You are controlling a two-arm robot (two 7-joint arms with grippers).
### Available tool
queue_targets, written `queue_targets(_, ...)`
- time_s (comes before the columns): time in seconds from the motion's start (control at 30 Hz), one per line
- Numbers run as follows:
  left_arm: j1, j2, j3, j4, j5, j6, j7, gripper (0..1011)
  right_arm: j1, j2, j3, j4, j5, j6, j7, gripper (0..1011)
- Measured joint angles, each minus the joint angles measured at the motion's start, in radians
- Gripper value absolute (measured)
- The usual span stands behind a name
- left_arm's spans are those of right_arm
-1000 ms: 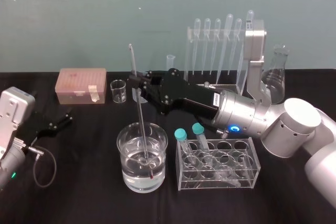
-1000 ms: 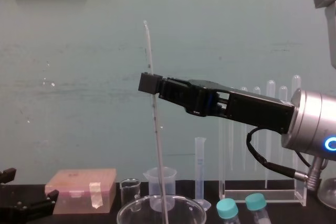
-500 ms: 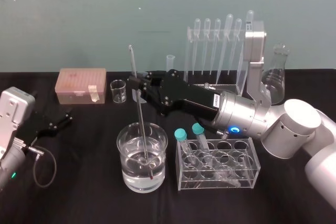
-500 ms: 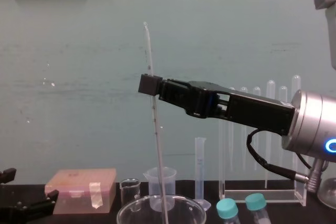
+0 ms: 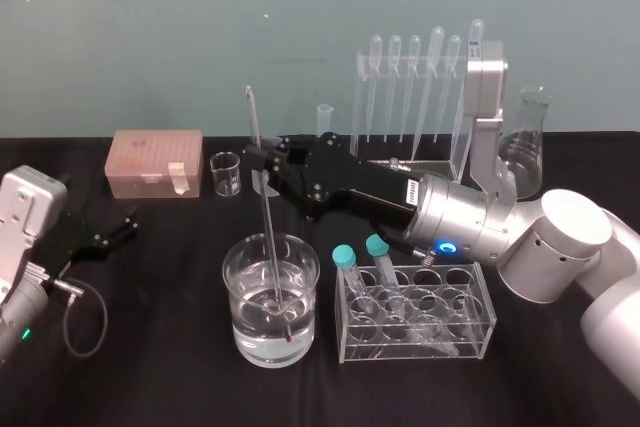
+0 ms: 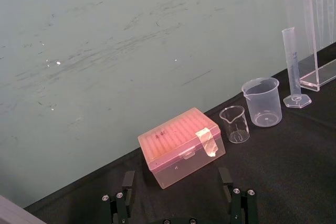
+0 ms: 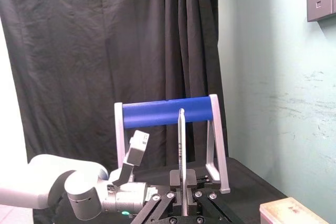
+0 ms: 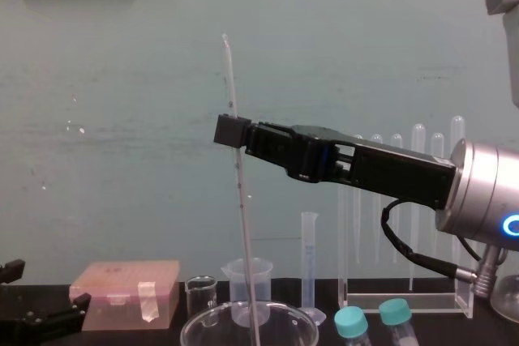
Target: Hold the thermometer with one hand and immerse one end into the beaker, then reinsert it into the test tube rack.
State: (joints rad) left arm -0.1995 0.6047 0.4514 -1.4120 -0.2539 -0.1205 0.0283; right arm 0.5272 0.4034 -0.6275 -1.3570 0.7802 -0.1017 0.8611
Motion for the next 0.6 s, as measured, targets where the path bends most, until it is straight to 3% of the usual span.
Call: queue_targets(0.6,0.0,0.0,0.0,0.0,0.0,0.0,0.0,1008,-0.008,0.004,0.003,-0.015,-0.001,0.0,-0.009,55)
